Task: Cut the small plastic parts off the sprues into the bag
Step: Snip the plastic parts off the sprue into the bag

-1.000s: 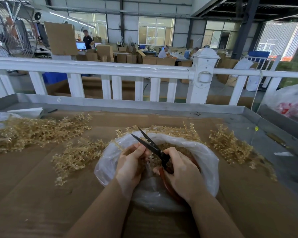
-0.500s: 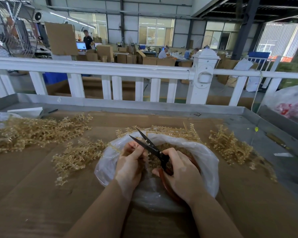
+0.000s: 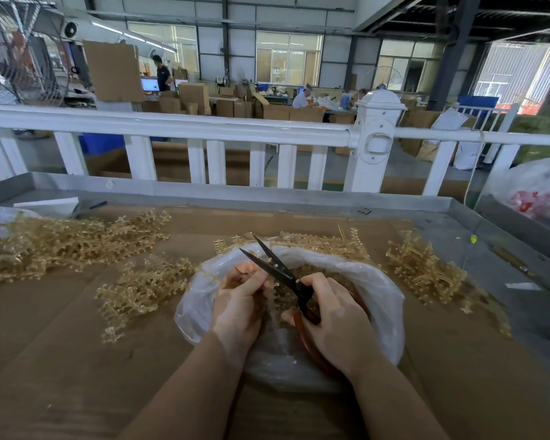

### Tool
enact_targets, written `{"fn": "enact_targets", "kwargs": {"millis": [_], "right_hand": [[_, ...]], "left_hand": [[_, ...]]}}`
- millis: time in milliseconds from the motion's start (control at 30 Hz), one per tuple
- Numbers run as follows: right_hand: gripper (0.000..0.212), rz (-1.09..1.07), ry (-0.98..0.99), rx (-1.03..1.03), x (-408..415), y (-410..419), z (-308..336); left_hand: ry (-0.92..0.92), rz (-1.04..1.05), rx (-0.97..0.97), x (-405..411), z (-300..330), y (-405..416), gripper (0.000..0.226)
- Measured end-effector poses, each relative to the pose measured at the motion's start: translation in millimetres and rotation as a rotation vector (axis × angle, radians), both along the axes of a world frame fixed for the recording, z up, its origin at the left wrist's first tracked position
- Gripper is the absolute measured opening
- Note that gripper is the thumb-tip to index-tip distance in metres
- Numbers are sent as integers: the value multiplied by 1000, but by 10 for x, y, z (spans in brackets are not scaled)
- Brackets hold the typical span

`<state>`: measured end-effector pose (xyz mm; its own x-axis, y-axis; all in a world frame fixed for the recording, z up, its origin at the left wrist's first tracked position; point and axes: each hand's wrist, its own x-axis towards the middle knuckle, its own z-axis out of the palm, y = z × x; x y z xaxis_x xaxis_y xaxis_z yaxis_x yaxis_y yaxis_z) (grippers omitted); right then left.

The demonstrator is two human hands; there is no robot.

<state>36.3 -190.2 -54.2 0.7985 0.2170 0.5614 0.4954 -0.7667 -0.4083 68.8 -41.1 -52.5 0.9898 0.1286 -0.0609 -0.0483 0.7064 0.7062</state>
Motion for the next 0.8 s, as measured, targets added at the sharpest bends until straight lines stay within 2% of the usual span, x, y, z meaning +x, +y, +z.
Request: {"fn": "enact_targets", "kwargs": {"millis": [200, 467, 800], "right_hand": [[47, 1, -7, 5, -5, 5, 9], [40, 7, -3, -2, -4, 18, 17], [38, 4, -10, 12, -16, 32, 33]], "left_hand": [[33, 62, -19, -20, 39, -22, 19], [55, 23, -32, 1, 4, 5, 23], [3, -47, -39, 3, -13, 38, 18]]}}
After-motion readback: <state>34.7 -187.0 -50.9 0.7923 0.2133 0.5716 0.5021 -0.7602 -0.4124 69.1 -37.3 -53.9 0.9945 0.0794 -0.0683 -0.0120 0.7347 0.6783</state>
